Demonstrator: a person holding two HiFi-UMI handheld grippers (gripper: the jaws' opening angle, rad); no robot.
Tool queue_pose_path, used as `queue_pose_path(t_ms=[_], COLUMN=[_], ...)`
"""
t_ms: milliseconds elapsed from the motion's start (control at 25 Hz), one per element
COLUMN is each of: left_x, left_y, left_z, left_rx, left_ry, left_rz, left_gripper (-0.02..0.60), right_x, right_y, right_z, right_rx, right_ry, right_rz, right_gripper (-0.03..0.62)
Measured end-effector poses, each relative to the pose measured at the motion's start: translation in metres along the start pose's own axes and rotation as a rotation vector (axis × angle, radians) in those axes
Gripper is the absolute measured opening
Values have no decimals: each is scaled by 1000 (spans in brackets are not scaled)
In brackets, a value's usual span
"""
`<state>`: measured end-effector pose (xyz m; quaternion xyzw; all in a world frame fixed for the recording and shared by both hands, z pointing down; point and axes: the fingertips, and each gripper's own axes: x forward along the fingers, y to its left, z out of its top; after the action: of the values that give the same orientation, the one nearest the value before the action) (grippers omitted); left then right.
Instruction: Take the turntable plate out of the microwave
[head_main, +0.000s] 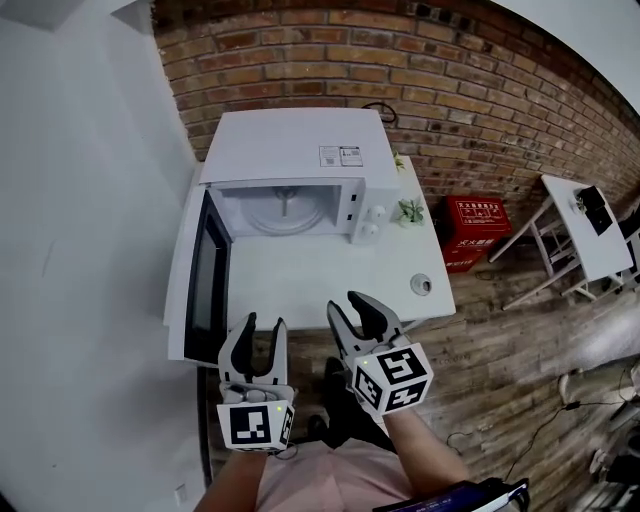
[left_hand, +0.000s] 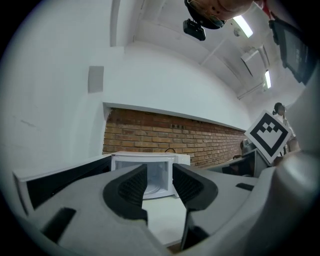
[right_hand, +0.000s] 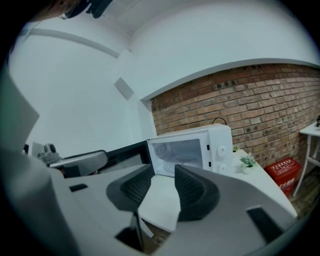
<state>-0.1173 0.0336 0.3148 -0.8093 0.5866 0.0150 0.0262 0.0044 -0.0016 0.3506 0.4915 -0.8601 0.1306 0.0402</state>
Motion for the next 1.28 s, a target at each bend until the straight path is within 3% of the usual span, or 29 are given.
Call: queue_pose_path(t_ms=[280,560,920,1280], left_x=[64,134,185,210], left_y=[17,44,71,101], left_z=[-20,-25,-13,-21], left_rx=[19,47,61,48], left_ry=[48,57,43,73], left_rz=[16,94,151,142], left_gripper=[157,156,156,156], right_x=[65,137,196,235], right_y=[-38,-73,-75,-72], right_z=[-8,5,27,21], right_rx=[47,47,35,56], right_ry=[40,71,84,120], right_rz=[40,129,221,216], right_gripper=[150,146,146,147])
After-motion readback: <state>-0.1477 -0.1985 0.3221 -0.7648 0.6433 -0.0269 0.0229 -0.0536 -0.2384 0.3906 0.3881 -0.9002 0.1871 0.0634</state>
